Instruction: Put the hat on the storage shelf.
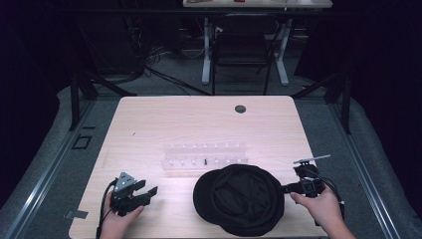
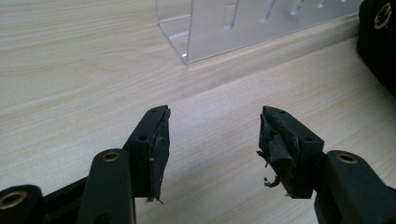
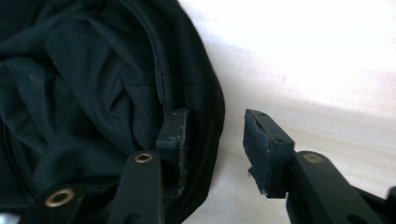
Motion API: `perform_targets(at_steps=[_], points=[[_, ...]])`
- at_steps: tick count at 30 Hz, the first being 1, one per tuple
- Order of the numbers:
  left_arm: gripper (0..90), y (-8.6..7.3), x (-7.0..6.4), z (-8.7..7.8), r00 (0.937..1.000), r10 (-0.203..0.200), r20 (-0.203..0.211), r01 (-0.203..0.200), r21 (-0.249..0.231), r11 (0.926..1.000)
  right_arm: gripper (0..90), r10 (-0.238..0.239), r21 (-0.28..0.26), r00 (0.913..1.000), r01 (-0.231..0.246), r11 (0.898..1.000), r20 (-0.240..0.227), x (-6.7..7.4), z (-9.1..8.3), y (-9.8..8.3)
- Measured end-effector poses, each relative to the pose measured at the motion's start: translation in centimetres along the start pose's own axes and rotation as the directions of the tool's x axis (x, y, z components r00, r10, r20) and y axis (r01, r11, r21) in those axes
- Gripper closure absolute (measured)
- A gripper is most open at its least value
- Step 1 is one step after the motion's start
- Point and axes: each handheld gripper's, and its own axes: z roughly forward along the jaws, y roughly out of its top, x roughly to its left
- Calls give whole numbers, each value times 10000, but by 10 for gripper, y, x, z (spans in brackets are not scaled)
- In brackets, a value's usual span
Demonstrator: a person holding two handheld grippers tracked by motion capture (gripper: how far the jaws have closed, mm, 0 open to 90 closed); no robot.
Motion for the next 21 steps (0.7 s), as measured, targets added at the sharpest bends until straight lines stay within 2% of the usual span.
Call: perform_targets(at_steps=[3,4,7,11,13,14,16,17,21], points=[[434,0,0,0,10000,-22,-4,22,-41,10000,590,-51,223,10000,50,9997,36,0,2,1],[434,0,-1,1,10000,-14,1,14,-22,10000,617,19,403,10000,-22,9992,69,0,3,1],[433,0,-1,1,10000,27,2,-27,-25,10000,655,173,282,9998,-173,9995,4,1,6,1],[432,0,-1,0,10000,-10,15,10,-21,10000,667,95,568,9998,-85,9983,-178,-1,6,3],[432,0,0,0,10000,-13,15,13,-11,10000,668,288,485,9994,-278,9984,-187,-1,8,4],[432,0,0,0,10000,-14,19,14,-13,10000,668,196,675,9996,-181,9976,-224,-3,8,5],[432,0,0,0,10000,-10,17,10,-6,10000,670,295,700,9991,-274,9972,-291,-3,8,6],[432,0,0,0,10000,-14,19,14,-17,10000,686,377,879,9986,-342,9955,-383,-3,9,7],[431,0,0,0,10000,-18,12,18,-29,10000,711,608,968,9968,-556,9938,-516,-2,12,9]])
